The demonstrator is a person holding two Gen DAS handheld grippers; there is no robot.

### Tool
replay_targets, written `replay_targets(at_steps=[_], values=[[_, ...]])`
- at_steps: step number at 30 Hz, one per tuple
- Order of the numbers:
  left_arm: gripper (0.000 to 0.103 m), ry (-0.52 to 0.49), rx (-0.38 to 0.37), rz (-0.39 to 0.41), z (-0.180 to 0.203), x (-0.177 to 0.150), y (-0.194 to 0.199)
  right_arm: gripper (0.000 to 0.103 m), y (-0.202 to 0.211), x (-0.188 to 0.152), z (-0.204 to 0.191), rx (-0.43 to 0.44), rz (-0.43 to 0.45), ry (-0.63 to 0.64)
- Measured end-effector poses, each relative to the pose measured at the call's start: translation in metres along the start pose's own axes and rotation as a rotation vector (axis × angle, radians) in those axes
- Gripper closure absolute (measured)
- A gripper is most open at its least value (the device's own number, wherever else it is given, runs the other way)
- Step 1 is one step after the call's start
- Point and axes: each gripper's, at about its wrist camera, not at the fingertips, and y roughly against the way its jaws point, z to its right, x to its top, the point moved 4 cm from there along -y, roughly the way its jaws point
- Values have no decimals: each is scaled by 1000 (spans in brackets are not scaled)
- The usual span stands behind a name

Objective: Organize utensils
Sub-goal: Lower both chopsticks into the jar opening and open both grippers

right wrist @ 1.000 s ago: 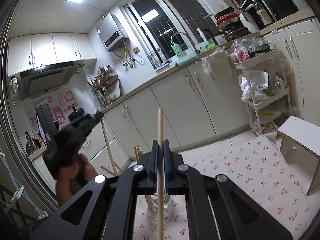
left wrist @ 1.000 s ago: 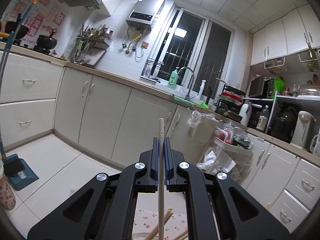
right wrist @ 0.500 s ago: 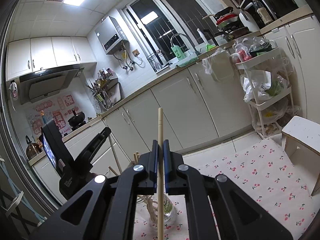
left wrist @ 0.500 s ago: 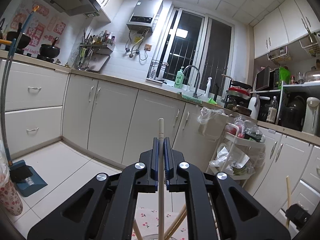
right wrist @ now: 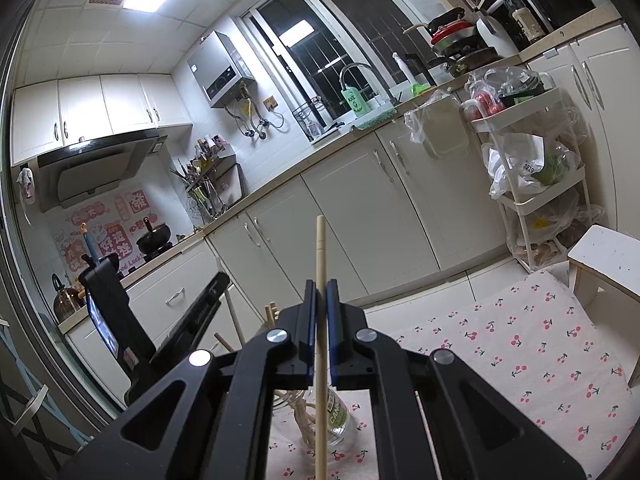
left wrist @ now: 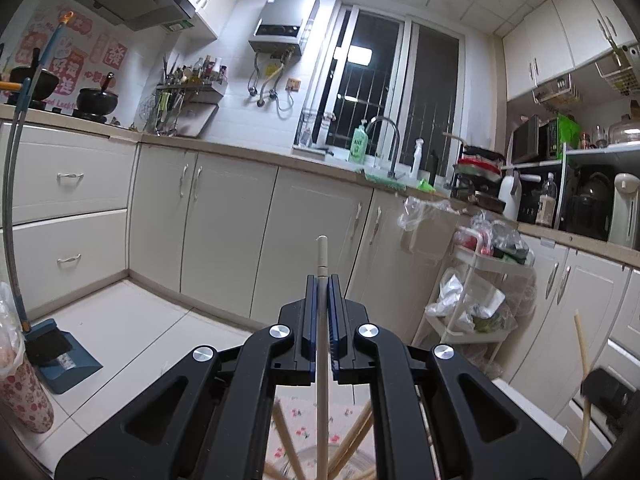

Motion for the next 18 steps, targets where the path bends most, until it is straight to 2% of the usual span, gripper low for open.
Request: replay_targets(at_steps=[12,15,18], values=[[97,-86,-12,-46,-2,-14,23,97,-7,7,-16,24,27,16],[90,-98,-14,-52,-5,-13,29,97,-12,9,-24,37,41,29],[76,-110,-14,-46,-8,-8,37,97,-16,12,-30,48,52,35]])
